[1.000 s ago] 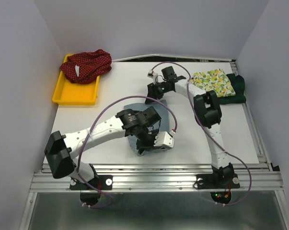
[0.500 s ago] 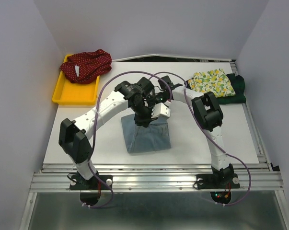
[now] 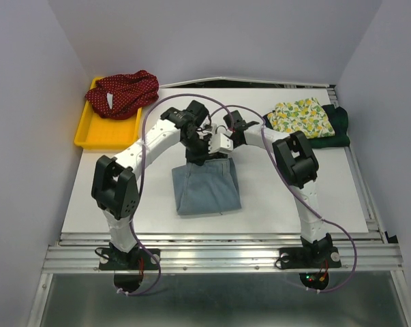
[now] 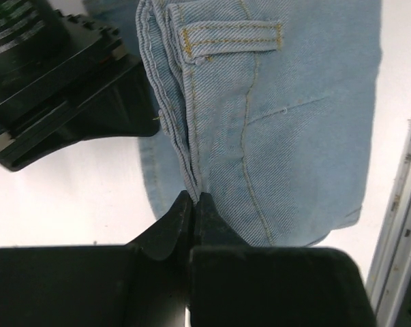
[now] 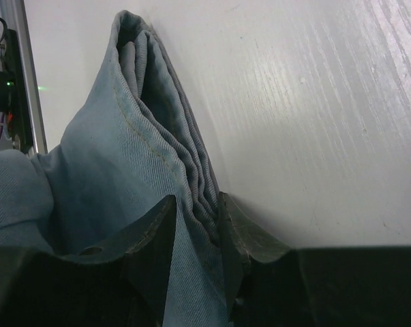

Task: Fold and stack the skirts
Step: Fold the skirt

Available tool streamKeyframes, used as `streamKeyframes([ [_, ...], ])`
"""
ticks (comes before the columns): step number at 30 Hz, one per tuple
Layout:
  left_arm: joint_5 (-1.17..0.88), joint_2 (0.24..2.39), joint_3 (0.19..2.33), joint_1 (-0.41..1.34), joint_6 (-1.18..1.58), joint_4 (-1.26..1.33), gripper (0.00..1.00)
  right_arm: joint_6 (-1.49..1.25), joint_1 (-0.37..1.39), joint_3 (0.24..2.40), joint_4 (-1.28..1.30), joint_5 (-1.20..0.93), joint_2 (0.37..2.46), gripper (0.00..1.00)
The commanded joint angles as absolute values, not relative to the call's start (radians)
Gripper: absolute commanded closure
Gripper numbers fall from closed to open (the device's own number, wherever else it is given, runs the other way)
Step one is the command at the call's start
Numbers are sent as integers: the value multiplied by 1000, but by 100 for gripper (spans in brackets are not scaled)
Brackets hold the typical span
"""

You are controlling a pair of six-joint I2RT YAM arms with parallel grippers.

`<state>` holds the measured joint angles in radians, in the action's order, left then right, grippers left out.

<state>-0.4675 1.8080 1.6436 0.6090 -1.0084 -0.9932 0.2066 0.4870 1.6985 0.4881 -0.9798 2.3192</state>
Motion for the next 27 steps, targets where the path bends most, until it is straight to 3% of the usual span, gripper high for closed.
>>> streamKeyframes([
  [1,-437,1786,1612,581,-1020,-876,96,216,506,1670,525,-969,2309,63],
  [16,-368,1801,1428,560,-1017,-586,96,204,506,1703,529,-974,2339,67],
  [27,-360,1839,1307,560,-1011,-462,96,124,506,1758,526,-828,2355,79],
])
